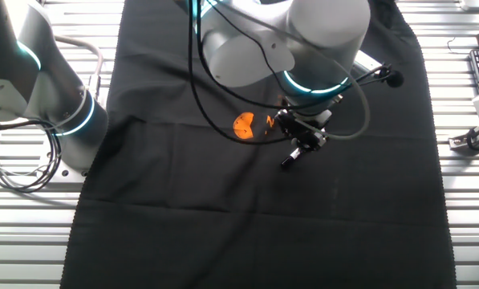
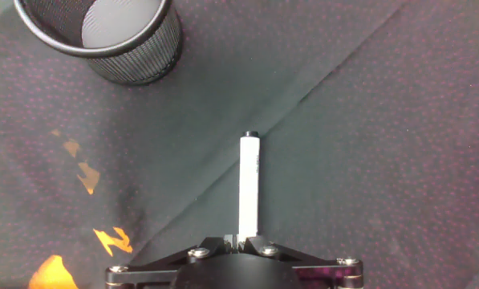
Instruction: Put the pen into the pen holder
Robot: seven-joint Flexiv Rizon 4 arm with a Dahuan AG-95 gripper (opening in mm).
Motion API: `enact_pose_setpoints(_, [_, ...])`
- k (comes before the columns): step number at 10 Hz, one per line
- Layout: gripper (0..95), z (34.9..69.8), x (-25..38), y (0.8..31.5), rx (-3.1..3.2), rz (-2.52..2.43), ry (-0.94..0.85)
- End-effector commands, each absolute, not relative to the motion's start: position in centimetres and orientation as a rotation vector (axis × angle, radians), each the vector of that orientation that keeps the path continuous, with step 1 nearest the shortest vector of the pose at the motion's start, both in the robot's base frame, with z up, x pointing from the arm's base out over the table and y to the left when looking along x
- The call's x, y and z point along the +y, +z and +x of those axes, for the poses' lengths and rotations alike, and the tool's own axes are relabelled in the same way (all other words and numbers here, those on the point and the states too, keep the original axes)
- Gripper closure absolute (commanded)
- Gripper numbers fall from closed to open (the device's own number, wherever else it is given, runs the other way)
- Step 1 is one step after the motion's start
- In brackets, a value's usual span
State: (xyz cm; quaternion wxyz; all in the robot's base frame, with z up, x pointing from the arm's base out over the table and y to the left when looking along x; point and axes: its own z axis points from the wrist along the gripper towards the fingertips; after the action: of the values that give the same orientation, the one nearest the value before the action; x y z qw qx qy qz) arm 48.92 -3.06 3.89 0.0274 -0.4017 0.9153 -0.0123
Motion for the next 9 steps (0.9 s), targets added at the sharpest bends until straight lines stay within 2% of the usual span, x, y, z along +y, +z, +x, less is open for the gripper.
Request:
enact_pose_setpoints(1, [76.0,48.9,-3.2,3.6,2.821,-1.250,-0.037])
enact_pose_setpoints(9, [76.0,48.8,-4.3,3.3,2.797,-1.280,-0.017])
